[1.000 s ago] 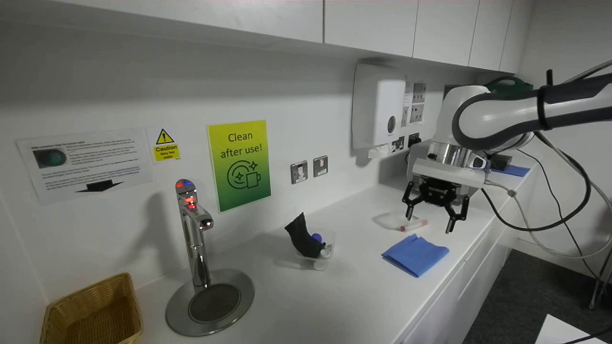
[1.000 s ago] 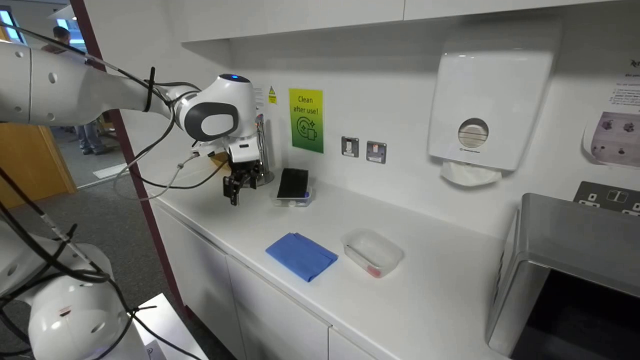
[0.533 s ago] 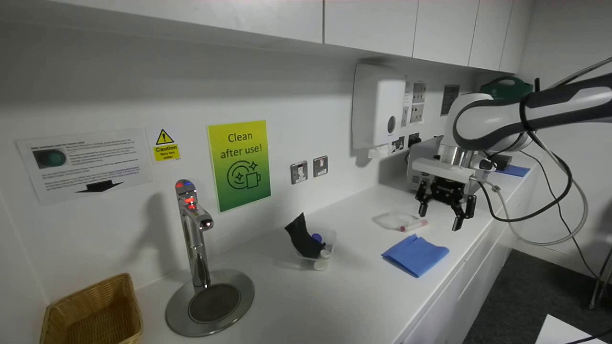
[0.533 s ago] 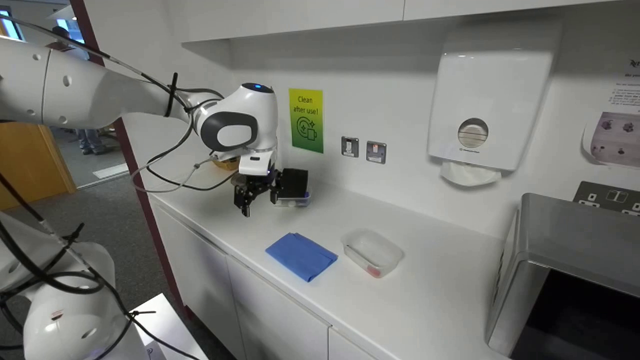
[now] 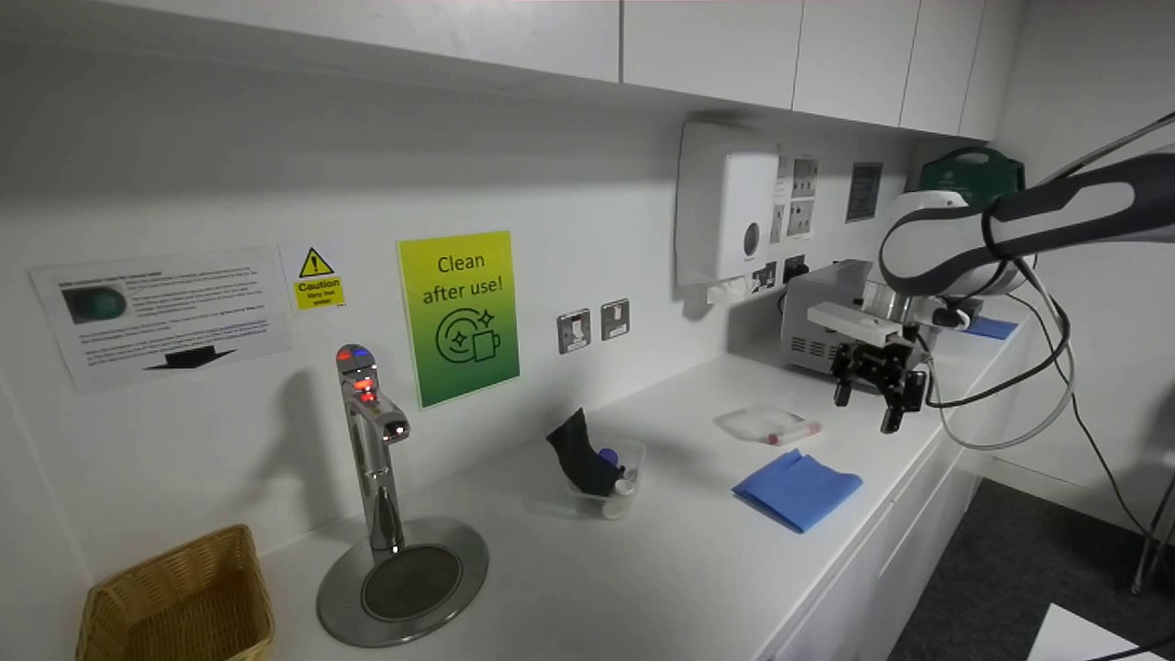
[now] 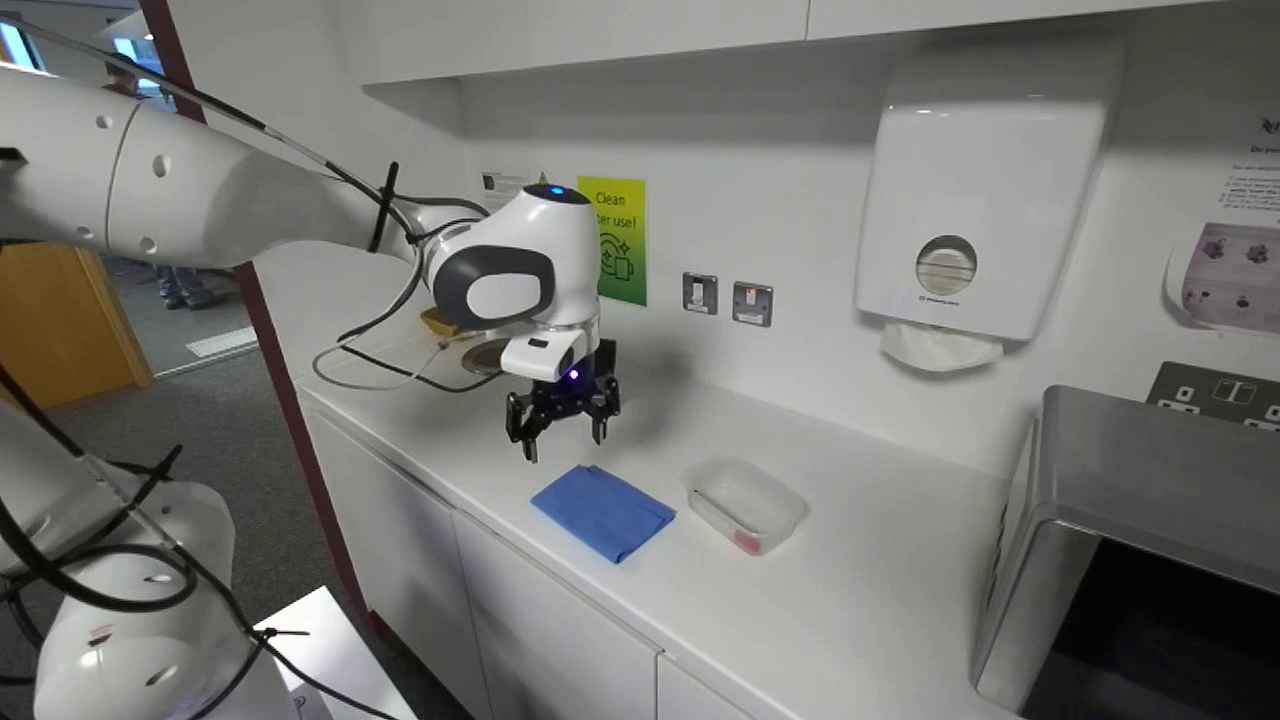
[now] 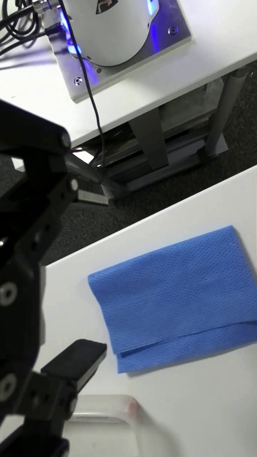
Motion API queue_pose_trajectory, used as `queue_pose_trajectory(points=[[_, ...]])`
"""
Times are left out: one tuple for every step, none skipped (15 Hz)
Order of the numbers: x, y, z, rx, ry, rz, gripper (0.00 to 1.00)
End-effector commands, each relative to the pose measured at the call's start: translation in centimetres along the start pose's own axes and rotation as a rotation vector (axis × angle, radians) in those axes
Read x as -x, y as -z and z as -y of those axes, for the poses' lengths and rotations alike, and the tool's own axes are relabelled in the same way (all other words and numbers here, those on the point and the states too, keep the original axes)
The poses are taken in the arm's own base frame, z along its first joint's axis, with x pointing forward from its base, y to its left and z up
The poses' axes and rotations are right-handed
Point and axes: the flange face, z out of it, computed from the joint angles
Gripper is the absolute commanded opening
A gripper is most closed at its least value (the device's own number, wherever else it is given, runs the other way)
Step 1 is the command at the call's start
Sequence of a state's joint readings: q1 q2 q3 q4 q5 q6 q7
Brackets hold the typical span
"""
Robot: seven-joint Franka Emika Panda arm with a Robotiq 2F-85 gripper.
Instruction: Remove the marker from the bowl
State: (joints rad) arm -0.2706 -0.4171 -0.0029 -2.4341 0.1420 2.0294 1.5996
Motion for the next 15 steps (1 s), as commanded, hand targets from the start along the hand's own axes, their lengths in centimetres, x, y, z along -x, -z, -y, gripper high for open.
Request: queue_pose_trajectory(points=[[-2.3,0.8,2.1,-0.021,-0.079,-0.08,1.0],[-2.9,0.9,2.5,-0.019,-0.092,-0.099,1.0],[-3.5,1.1,3.0,-0.02,-0.104,-0.117,1.0],[-4.0,1.2,3.4,-0.02,-0.116,-0.135,1.0],[-4.5,1.4,4.0,-0.025,-0.121,-0.154,1.0],[-5.0,1.7,4.5,-0.032,-0.127,-0.173,1.0],[-5.5,1.8,5.0,-0.039,-0.129,-0.187,1.0],[-5.9,2.1,5.6,-0.051,-0.128,-0.197,1.0],[-6.2,2.3,6.2,-0.057,-0.123,-0.2,1.0],[-6.5,2.4,6.5,-0.042,-0.108,-0.198,1.0],[-6.3,2.8,6.6,-0.051,-0.088,-0.174,1.0],[-6.1,1.8,5.5,-0.036,-0.111,-0.182,1.0],[-6.2,2.0,5.9,-0.039,-0.108,-0.182,1.0],[-6.3,2.0,6.1,-0.039,-0.107,-0.182,1.0],[-6.3,2.0,6.2,-0.039,-0.107,-0.182,1.0]])
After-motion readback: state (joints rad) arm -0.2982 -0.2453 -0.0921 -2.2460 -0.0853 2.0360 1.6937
